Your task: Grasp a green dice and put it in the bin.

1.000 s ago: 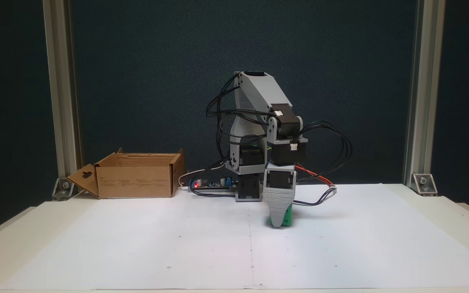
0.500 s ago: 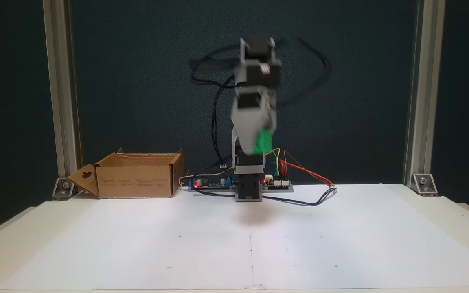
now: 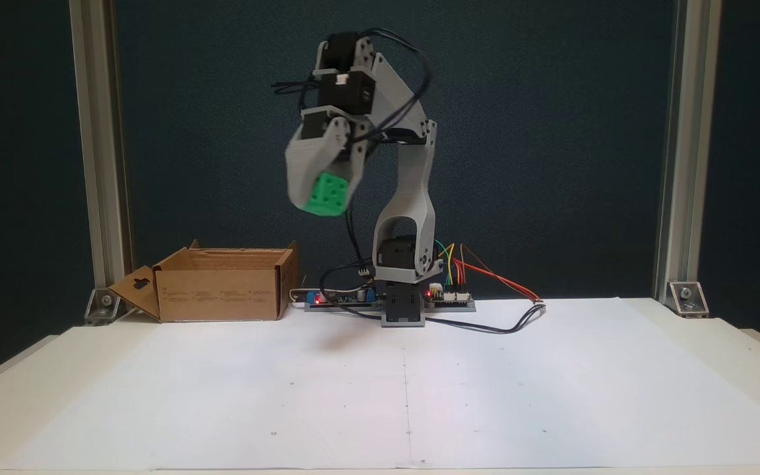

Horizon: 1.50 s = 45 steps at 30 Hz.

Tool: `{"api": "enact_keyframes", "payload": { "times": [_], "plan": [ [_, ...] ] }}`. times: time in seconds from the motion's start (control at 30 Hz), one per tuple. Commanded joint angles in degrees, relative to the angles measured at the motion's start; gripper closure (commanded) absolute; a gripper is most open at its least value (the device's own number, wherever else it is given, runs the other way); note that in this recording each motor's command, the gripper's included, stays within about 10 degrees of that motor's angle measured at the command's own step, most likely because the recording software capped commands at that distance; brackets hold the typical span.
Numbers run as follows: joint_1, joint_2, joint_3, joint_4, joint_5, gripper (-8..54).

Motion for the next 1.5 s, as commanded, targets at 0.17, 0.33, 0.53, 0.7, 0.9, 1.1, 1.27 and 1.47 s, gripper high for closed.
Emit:
{"api": "enact_keyframes", "payload": {
  "times": [0.17, 0.33, 0.53, 0.7, 0.9, 1.1, 1.27, 1.47],
  "plan": [
    [22.59, 1.85, -1.85, 1.32, -10.72, 33.6],
    [38.85, -3.43, -1.93, -2.64, -16.96, 33.6],
    [55.72, -15.47, -1.93, -11.60, -23.20, 33.6],
    [64.07, -24.52, -2.37, -19.16, -26.89, 33.6],
    [69.52, -29.53, -4.04, -20.92, -29.36, 33.6],
    [71.28, -30.06, -4.04, -20.48, -29.97, 33.6],
    [72.77, -29.97, -3.60, -18.90, -29.53, 4.3],
    [66.71, -20.83, -3.69, -21.62, -18.63, -1.0]
  ]
}}
